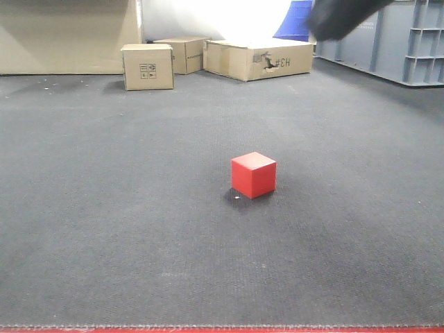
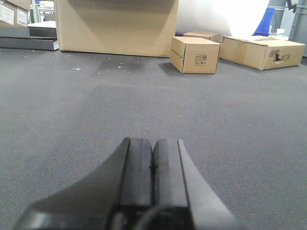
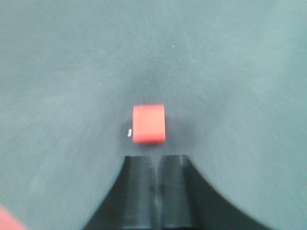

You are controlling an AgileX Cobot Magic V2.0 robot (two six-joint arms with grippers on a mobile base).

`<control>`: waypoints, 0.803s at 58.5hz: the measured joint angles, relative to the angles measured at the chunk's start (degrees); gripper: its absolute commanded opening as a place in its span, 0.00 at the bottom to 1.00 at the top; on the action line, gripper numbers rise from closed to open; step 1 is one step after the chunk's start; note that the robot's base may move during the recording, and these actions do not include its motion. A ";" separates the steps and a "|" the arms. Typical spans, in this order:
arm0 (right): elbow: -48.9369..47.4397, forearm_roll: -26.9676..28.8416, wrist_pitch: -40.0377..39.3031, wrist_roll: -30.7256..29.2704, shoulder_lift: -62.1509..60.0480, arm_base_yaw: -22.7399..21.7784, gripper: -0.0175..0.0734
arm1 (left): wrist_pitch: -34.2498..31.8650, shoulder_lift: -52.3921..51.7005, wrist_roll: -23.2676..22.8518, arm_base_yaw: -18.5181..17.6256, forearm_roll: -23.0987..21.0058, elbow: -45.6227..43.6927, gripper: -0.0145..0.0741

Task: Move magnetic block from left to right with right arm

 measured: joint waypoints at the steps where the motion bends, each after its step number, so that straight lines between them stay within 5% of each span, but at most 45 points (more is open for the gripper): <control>1: 2.11 0.00 -1.07 0.00 -1.78 0.00 0.25 | 0.00 0.00 0.00 0.00 0.00 0.00 0.02; 26: 31.16 0.00 -15.85 0.09 -40.01 0.00 0.25 | 0.00 0.00 0.00 0.00 0.00 0.00 0.02; 47: 37.95 0.04 -16.10 0.09 -51.93 0.00 0.25 | 0.00 0.00 0.00 0.00 0.00 0.00 0.02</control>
